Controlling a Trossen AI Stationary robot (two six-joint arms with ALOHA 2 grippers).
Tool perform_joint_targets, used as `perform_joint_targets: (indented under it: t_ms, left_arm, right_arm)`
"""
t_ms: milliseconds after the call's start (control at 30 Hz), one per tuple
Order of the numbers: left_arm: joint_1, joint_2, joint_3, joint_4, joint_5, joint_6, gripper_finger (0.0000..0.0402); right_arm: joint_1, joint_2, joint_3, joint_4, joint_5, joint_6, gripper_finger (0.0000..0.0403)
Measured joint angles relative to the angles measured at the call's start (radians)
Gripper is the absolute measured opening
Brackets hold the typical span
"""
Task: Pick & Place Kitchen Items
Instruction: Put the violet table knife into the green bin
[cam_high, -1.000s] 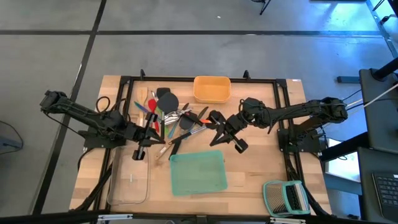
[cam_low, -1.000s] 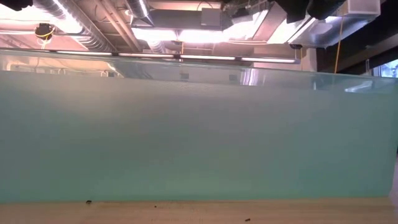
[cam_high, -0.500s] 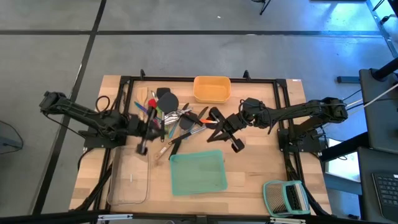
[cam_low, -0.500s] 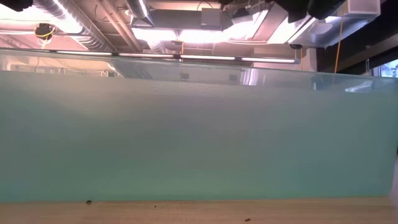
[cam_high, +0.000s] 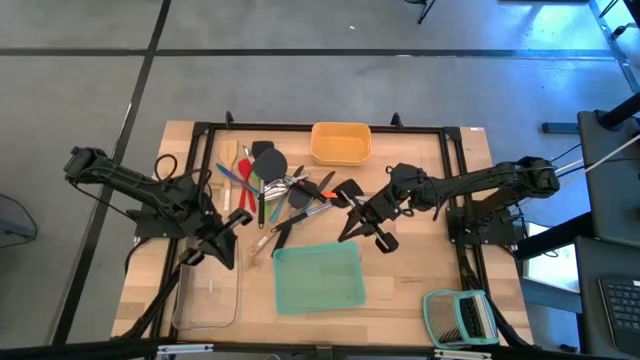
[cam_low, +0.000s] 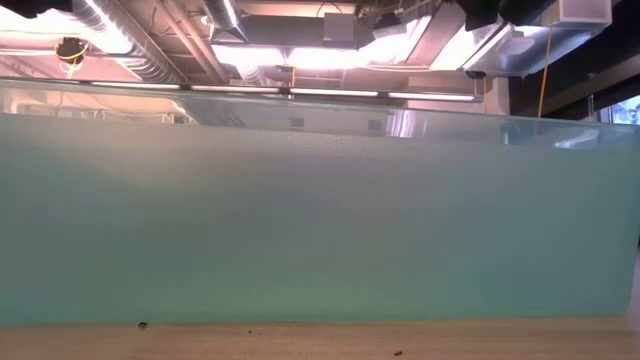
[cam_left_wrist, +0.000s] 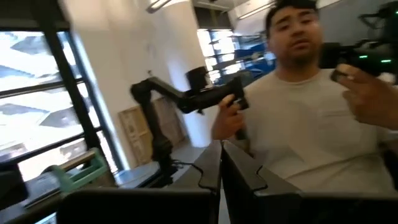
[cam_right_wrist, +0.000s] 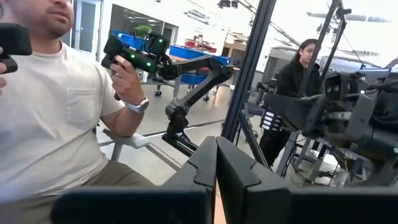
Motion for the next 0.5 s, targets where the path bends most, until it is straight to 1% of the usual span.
perform_joint_targets:
  t_ms: [133,233,300,367,433,500]
  left_arm:
    - [0.000,0.000,0.000,0.000,-0.092,0.000,0.0004]
    - [0.000,0.000,0.000,-0.008,-0.148,0.000,0.0004]
    - [0.000,0.000,0.000,-0.009,-0.155,0.000,0.0004]
    - [0.000,0.000,0.000,-0.010,-0.185,0.000,0.0004]
    - [0.000,-0.001,0.000,-0.026,-0.260,0.000,0.0004]
    - [0.002,-0.002,0.000,-0.058,-0.373,0.000,0.0004]
  right_arm:
    - [0.000,0.000,0.026,-0.061,0.001,0.000,0.0007]
    - [0.000,0.000,0.051,-0.132,0.021,-0.001,0.0007]
    - [0.000,0.000,0.060,-0.167,0.061,-0.001,0.0007]
    - [0.000,0.000,0.061,-0.181,0.115,-0.003,0.0007]
    - [0.000,0.000,0.062,-0.191,0.167,-0.003,0.0007]
    - [0.000,0.000,0.062,-0.201,0.220,-0.003,0.0007]
